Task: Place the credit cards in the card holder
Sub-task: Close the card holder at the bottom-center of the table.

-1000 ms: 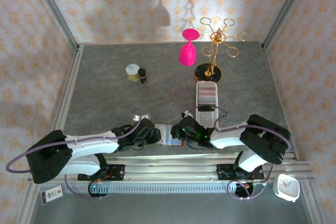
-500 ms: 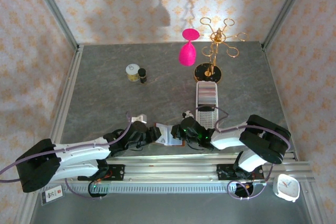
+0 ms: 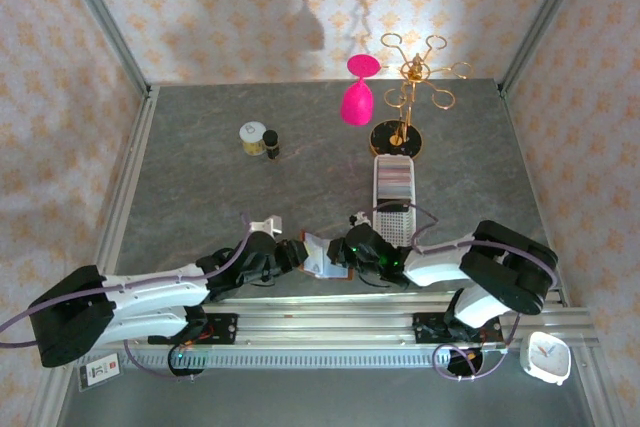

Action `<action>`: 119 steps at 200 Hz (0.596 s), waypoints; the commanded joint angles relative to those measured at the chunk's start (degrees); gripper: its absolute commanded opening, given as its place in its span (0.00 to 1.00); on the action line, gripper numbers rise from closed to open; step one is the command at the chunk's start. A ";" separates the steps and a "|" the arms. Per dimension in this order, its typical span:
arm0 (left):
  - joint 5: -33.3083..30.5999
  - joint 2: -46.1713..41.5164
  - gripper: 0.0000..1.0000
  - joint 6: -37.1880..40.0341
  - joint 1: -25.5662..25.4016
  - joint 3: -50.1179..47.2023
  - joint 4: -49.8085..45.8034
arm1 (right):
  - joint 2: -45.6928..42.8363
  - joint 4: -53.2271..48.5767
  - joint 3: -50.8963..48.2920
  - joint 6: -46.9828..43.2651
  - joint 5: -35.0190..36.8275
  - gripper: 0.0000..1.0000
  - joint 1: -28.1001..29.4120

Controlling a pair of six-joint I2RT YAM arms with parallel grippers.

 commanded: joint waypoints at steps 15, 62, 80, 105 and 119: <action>-4.14 1.49 0.06 2.35 -0.34 2.52 -7.90 | -4.95 -7.06 -0.45 -1.46 3.74 0.14 0.35; -5.50 -0.05 0.02 2.90 -0.33 2.49 -12.18 | -13.56 -21.44 2.42 -3.56 8.40 0.22 0.30; -6.10 -1.24 0.02 2.87 -0.29 2.15 -13.40 | -16.65 -28.52 3.59 -3.77 11.65 0.30 0.33; -6.77 -2.75 0.02 3.13 -0.31 2.03 -15.04 | -19.90 -35.81 4.16 -3.82 15.43 0.34 0.36; -7.28 -3.64 0.02 3.25 -0.30 2.10 -16.08 | -20.63 -38.67 4.29 -3.64 16.33 0.36 0.39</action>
